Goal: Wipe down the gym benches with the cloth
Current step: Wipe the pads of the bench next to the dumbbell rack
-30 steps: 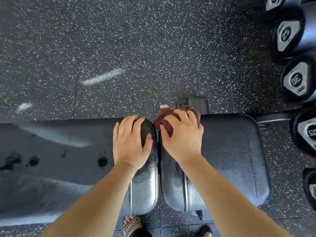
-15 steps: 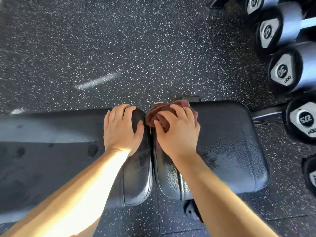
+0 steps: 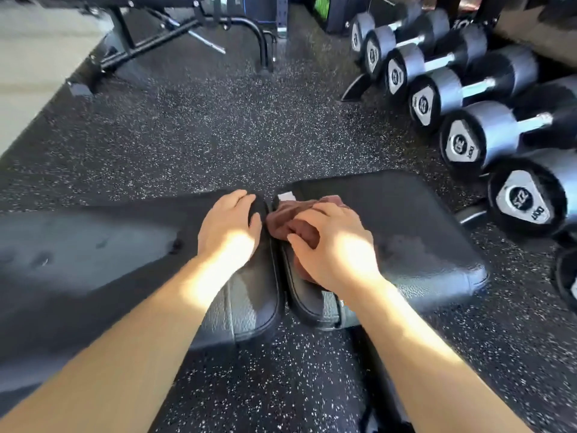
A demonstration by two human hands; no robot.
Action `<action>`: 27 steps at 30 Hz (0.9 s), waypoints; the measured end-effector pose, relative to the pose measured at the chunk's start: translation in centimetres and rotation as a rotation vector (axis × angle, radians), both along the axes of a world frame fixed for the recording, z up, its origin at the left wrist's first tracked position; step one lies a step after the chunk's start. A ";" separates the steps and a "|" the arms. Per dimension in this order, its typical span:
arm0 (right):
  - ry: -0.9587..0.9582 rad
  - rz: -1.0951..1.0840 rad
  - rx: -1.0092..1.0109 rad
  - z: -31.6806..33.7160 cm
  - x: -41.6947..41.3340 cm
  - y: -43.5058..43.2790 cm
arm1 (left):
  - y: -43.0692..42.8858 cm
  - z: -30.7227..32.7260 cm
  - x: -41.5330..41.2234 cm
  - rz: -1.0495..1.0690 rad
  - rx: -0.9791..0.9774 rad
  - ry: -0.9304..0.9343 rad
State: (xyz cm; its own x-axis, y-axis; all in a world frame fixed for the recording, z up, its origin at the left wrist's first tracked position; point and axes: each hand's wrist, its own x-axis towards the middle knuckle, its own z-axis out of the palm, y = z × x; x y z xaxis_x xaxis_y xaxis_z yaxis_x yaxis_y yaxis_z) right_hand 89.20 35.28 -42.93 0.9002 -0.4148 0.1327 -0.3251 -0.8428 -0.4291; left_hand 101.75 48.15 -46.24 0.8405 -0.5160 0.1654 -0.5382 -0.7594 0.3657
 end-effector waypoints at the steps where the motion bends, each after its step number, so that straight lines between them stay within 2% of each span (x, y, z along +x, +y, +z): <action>1: -0.043 0.016 0.015 -0.3 -1.3 0.3 | 0.7 -0.4 -1.3 -0.021 -0.013 -0.044; 3: -0.121 0.010 0.029 -1.5 -4.3 1.4 | 2.4 -1.1 -3.7 -0.065 -0.027 -0.112; 6: -0.188 -0.091 -0.051 -2.5 -6.7 3.1 | 3.4 -1.1 -4.8 -0.045 -0.103 -0.095; 11: -0.114 -0.181 -0.052 -1.3 -3.4 2.5 | 2.9 -0.3 -4.6 -0.015 -0.106 -0.087; 15: -0.080 -0.164 -0.033 -1.0 -1.9 2.0 | 3.0 -0.4 -4.5 -0.005 -0.115 -0.095; 19: -0.137 -0.085 -0.004 -1.1 -3.7 1.8 | 2.9 0.1 -5.1 -0.036 -0.100 -0.071; 23: -0.185 -0.102 -0.053 -2.1 -8.2 0.8 | 1.2 0.7 -8.0 -0.150 -0.117 -0.009; 27: -0.249 -0.265 -0.062 -1.9 -10.9 -4.5 | -2.2 0.3 -11.0 -0.302 -0.166 -0.010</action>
